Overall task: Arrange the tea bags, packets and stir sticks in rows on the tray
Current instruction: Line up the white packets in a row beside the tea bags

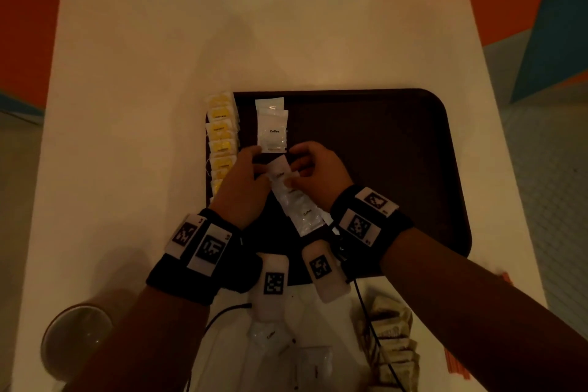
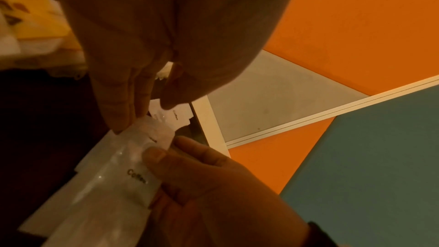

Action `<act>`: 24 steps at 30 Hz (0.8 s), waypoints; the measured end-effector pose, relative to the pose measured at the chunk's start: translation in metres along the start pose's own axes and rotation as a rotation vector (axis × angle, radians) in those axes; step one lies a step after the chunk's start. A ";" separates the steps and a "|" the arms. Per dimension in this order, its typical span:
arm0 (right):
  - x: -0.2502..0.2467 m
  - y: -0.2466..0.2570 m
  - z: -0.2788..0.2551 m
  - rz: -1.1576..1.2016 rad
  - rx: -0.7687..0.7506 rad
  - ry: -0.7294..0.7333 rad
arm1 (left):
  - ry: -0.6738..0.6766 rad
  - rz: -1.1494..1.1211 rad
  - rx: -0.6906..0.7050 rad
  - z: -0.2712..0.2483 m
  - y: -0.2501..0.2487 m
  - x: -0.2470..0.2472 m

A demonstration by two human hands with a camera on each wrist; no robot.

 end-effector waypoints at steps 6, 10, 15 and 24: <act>-0.001 0.006 0.013 0.203 0.107 -0.060 | -0.103 -0.036 0.064 0.008 -0.013 -0.016; -0.002 0.009 0.026 0.181 0.088 -0.130 | -0.098 0.040 0.073 0.015 -0.014 -0.016; -0.003 0.011 0.033 0.129 0.058 -0.143 | -0.035 0.006 0.076 0.016 -0.015 -0.009; -0.010 0.001 0.002 -0.261 -0.115 -0.034 | -0.003 0.108 0.063 0.006 0.008 0.002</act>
Point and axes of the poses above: each hand's wrist, its own z-axis towards the middle knuckle, its own x-axis out of the palm, y = z × x, the point moved 7 cm from there along z, towards the middle knuckle, and after that the axes turned 11 degrees about -y, right-handed, at the moved point
